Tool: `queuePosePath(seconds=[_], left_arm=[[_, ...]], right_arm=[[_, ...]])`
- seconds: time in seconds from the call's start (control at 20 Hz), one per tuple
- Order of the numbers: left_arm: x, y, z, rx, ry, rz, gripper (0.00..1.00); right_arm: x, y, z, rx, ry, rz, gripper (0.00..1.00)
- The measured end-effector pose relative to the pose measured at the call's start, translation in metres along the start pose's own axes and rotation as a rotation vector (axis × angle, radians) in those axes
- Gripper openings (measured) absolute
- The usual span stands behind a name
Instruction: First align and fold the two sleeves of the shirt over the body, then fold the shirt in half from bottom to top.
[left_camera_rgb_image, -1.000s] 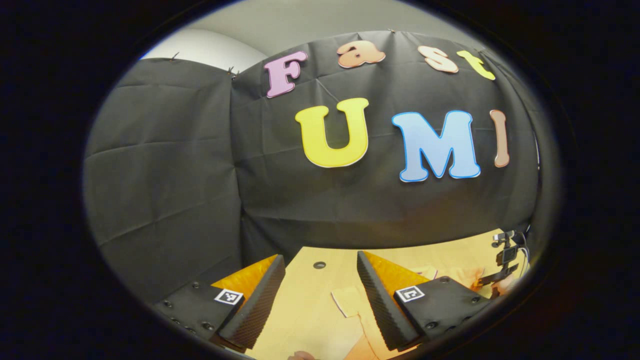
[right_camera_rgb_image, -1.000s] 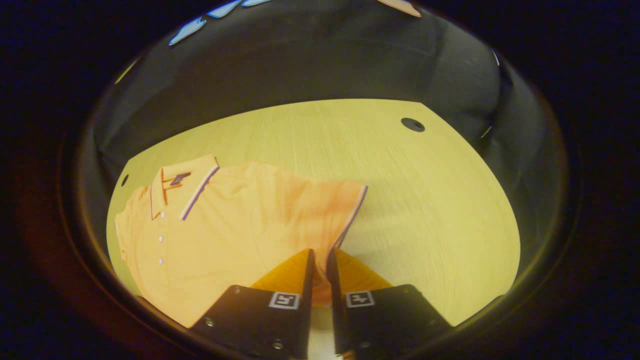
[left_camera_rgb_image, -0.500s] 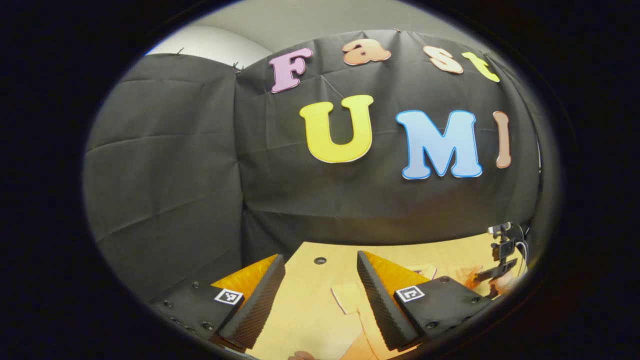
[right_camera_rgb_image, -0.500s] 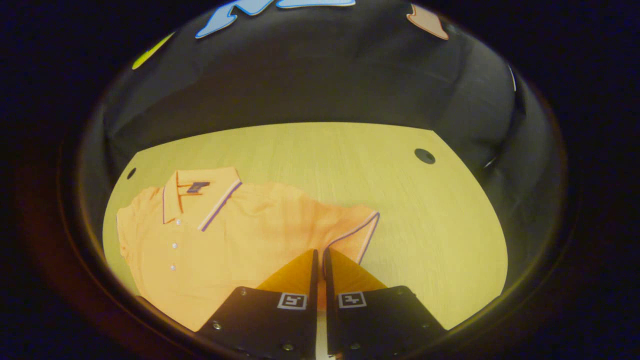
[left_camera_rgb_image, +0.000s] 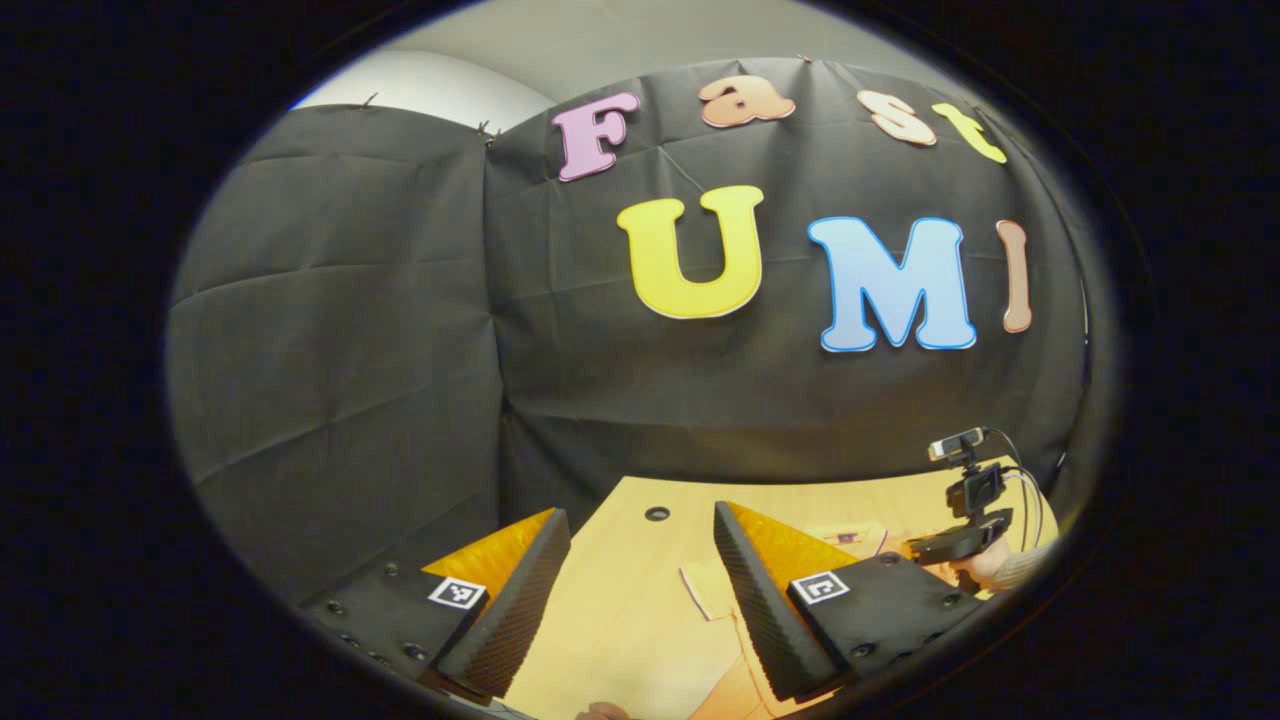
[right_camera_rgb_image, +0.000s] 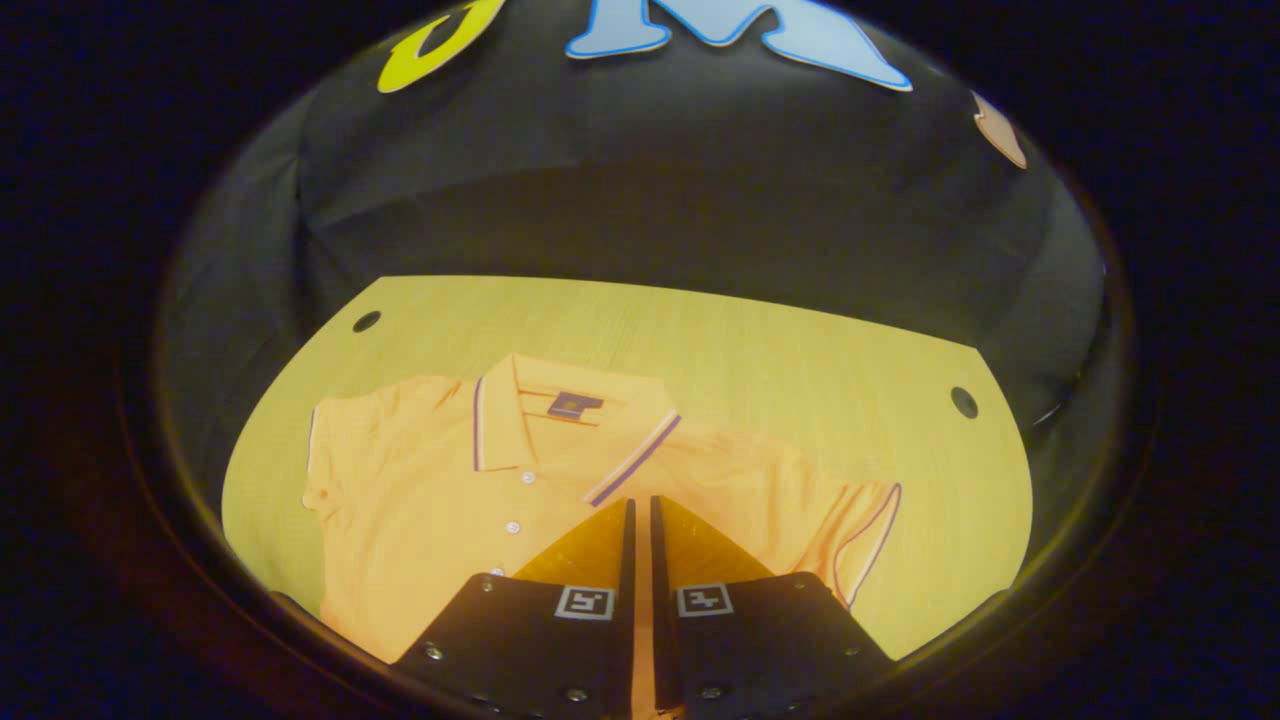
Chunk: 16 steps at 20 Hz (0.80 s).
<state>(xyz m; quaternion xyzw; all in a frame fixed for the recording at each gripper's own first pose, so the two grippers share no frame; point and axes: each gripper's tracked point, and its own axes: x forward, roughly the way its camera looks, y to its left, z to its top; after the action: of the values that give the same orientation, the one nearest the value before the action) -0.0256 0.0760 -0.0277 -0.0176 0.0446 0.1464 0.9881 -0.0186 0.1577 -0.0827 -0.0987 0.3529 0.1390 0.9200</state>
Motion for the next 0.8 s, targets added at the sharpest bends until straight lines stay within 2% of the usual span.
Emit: queuePosePath(seconds=[0.15,0.35,0.4,0.45,0.55,0.8], left_arm=[[-0.001,0.008,-0.003,-0.005,0.009,0.015,0.94],[0.000,0.008,-0.008,-0.020,0.022,0.017,0.94],[0.001,0.007,-0.008,-0.021,0.024,0.015,0.94],[0.003,0.006,-0.009,-0.021,0.023,0.012,0.94],[0.005,0.003,-0.007,-0.018,0.021,0.005,0.94],[0.007,-0.006,-0.008,-0.010,0.024,-0.014,0.94]], right_arm=[[0.003,0.005,-0.008,-0.022,0.020,-0.010,0.08],[0.004,-0.018,-0.014,0.041,0.042,-0.045,0.08],[0.002,-0.030,-0.014,0.061,0.045,-0.065,0.12],[0.001,-0.041,-0.016,0.081,0.045,-0.083,0.24],[-0.002,-0.066,-0.022,0.125,0.050,-0.131,0.38],[-0.014,-0.132,-0.046,0.250,0.073,-0.249,0.38]])
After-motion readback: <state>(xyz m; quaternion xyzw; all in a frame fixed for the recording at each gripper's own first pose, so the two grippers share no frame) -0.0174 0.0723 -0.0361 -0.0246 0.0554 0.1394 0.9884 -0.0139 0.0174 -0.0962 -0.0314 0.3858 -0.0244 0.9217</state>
